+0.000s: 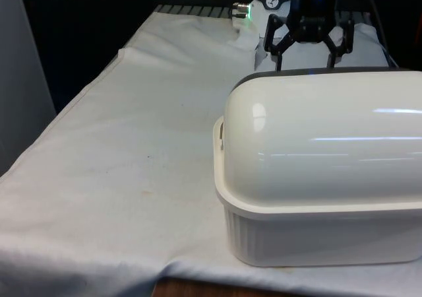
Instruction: Open the lid, then close it.
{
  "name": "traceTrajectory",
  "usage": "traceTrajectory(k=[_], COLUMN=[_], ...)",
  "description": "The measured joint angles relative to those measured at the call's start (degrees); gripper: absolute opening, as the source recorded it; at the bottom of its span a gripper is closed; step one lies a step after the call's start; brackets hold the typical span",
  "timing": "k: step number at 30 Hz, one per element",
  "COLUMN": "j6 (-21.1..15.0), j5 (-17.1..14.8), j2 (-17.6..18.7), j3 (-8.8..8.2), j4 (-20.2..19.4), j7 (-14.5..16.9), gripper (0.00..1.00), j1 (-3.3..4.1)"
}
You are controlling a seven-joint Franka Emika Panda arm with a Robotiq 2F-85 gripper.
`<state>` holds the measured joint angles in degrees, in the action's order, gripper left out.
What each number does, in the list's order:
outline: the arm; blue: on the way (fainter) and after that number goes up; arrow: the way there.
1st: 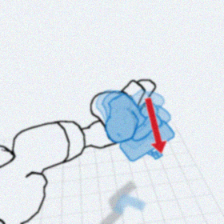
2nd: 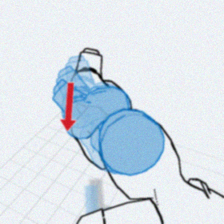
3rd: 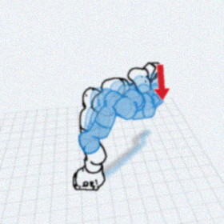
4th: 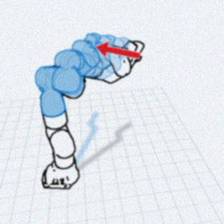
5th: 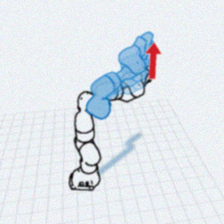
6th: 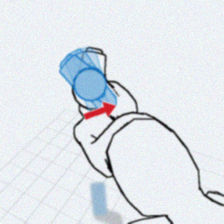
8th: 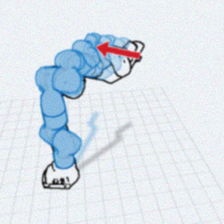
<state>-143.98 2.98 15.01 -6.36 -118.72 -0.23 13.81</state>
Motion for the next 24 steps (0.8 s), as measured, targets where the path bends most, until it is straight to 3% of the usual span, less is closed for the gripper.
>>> traceTrajectory(k=[13, 24], j6=[-4.24, -4.76], j5=[0.00, 0.00], j2=[1.49, 2.18], j3=[-0.06, 0.00], j4=[-0.74, 0.11], j7=[-1.20, -1.60], gripper=[1.00, 1.00], j1=[-0.06, 0.00])
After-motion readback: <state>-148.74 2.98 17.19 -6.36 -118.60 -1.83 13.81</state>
